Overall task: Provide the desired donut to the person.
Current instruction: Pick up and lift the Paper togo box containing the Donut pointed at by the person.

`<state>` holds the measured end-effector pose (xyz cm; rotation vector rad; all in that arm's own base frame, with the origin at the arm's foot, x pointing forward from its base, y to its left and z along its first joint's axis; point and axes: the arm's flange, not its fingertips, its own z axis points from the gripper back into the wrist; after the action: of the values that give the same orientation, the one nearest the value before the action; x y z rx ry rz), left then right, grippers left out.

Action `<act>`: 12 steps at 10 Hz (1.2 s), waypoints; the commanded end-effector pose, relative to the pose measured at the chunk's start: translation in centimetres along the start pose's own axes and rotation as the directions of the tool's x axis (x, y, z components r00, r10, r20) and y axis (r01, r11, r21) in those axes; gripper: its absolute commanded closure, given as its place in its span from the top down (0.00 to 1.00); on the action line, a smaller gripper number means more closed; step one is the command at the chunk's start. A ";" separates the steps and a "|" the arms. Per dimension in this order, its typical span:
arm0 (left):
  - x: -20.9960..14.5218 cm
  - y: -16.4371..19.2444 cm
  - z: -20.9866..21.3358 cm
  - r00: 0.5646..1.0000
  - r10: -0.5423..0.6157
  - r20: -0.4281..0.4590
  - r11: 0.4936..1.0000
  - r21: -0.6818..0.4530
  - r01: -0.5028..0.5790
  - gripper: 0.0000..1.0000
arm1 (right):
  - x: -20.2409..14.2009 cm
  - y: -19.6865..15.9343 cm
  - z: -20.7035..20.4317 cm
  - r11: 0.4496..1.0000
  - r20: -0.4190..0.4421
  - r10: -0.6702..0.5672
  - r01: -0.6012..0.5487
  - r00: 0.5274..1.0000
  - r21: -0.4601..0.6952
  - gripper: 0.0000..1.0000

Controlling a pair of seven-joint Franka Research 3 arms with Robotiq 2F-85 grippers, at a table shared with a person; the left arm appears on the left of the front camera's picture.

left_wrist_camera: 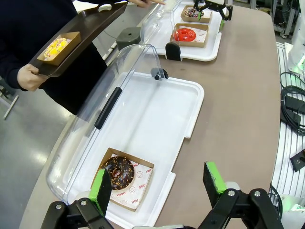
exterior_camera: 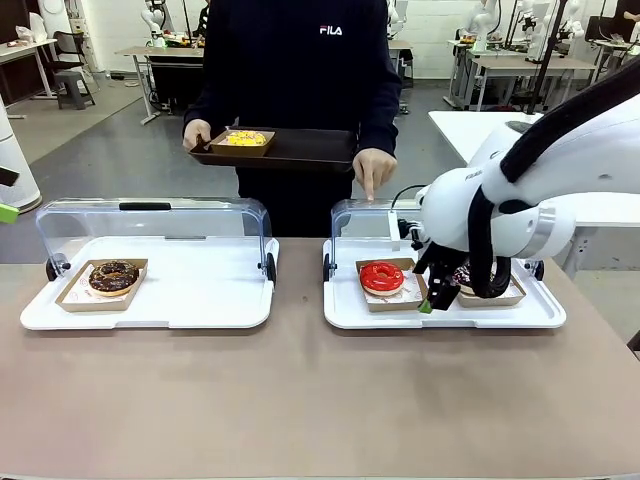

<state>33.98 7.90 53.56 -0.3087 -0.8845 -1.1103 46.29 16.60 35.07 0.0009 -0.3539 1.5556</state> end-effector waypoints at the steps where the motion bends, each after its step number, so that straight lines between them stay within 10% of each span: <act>1: 0.0 0.0 0.1 1.000 0.007 0.005 1.000 0.001 -0.007 1.00 | 0.0 -1.5 -1.1 1.000 -0.049 0.005 -0.006 0.999 -0.018 1.00; 7: 0.0 0.0 0.1 1.000 0.007 0.005 1.000 0.001 -0.007 1.00 | 0.1 -2.3 -1.9 0.998 -0.069 0.051 -0.049 0.996 0.028 1.00; 8: 0.0 0.0 0.1 1.000 0.007 0.005 1.000 0.001 -0.007 1.00 | 0.2 -2.6 -2.3 0.998 -0.080 0.053 -0.050 0.995 0.043 0.46; 9: 0.0 0.0 0.1 1.000 0.007 0.005 1.000 0.001 -0.007 1.00 | 0.1 -2.8 -2.6 0.996 -0.086 0.073 -0.069 0.994 0.048 0.46; 10: 0.0 0.0 0.1 1.000 0.007 0.005 1.000 0.001 -0.007 1.00 | 0.0 -3.0 -2.8 0.996 -0.084 0.082 -0.079 0.993 0.045 0.00; 11: 0.0 0.0 0.1 1.000 0.007 0.005 1.000 0.001 -0.007 1.00 | 0.0 -3.2 -3.1 0.996 -0.087 0.084 -0.081 0.993 0.045 0.00; 12: 0.0 0.0 0.1 1.000 0.007 0.005 1.000 0.001 -0.007 1.00 | -0.3 -3.7 -3.5 0.995 -0.090 0.087 -0.083 0.992 0.052 0.27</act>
<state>33.98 7.90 53.56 -0.3087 -0.8845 -1.1103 49.63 16.86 32.71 -0.0394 -0.2705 1.6374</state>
